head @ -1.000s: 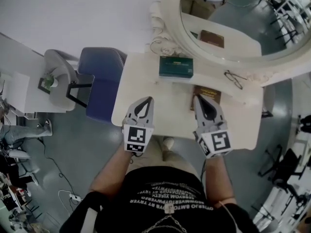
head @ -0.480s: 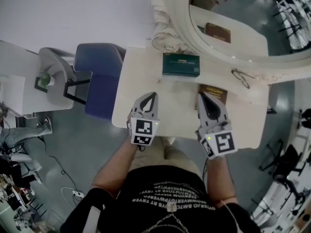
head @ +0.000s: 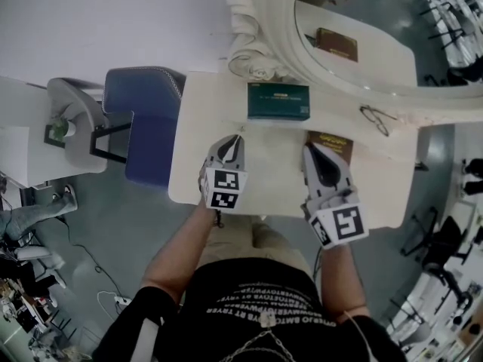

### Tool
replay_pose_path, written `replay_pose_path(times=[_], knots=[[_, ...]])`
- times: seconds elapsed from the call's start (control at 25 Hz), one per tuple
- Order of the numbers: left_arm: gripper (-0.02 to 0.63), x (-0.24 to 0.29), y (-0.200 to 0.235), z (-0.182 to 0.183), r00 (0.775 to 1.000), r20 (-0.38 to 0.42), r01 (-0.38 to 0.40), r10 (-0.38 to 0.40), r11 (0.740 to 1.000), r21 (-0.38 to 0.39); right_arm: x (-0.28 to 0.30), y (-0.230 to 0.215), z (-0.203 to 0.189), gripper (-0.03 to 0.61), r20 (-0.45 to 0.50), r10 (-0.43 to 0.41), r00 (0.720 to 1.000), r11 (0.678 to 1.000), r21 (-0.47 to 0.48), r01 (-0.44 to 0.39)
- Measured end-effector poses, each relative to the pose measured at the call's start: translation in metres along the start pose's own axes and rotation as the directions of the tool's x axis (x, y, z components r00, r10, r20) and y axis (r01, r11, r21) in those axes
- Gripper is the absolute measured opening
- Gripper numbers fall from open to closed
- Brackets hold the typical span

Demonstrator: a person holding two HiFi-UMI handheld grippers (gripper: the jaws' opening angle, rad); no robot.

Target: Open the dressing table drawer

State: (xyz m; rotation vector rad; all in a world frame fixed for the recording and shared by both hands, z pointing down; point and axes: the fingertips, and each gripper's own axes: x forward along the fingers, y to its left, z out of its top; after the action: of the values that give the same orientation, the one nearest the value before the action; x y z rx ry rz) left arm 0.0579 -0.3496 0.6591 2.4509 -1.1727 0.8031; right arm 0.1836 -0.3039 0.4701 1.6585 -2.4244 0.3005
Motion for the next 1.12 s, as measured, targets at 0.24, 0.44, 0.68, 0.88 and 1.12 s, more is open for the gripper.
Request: replay_pose_path(times=[0.24, 0.44, 0.68, 0.88, 1.12], knots=[[0.037, 0.024, 0.002, -0.015, 0.999, -0.047, 0.010, -0.010, 1.000, 0.003, 0.008, -0.008, -0.008, 0.003, -0.017, -0.007, 1.000, 1.000, 0.011, 0.007], [0.078, 0.036, 0.002, -0.020, 0.997, -0.076, 0.008, -0.007, 1.000, 0.018, 0.014, -0.007, -0.013, 0.003, -0.032, 0.004, 0.999, 1.000, 0.028, -0.003], [0.110, 0.050, 0.002, -0.028, 0.994, -0.111, 0.007, -0.005, 1.000, 0.012, 0.020, -0.009, -0.017, 0.003, -0.039, 0.013, 0.999, 0.999, 0.035, -0.011], [0.117, 0.060, 0.001, -0.034, 0.991, -0.135, -0.006, 0.008, 1.000, 0.018, 0.021, -0.011, -0.018, 0.003, -0.042, 0.012, 0.999, 0.999, 0.036, -0.011], [0.100, 0.067, 0.006, -0.040, 0.986, -0.157, -0.050, 0.053, 0.999, 0.023, 0.018, -0.010, -0.022, 0.003, -0.046, 0.016, 0.999, 0.999, 0.042, -0.014]])
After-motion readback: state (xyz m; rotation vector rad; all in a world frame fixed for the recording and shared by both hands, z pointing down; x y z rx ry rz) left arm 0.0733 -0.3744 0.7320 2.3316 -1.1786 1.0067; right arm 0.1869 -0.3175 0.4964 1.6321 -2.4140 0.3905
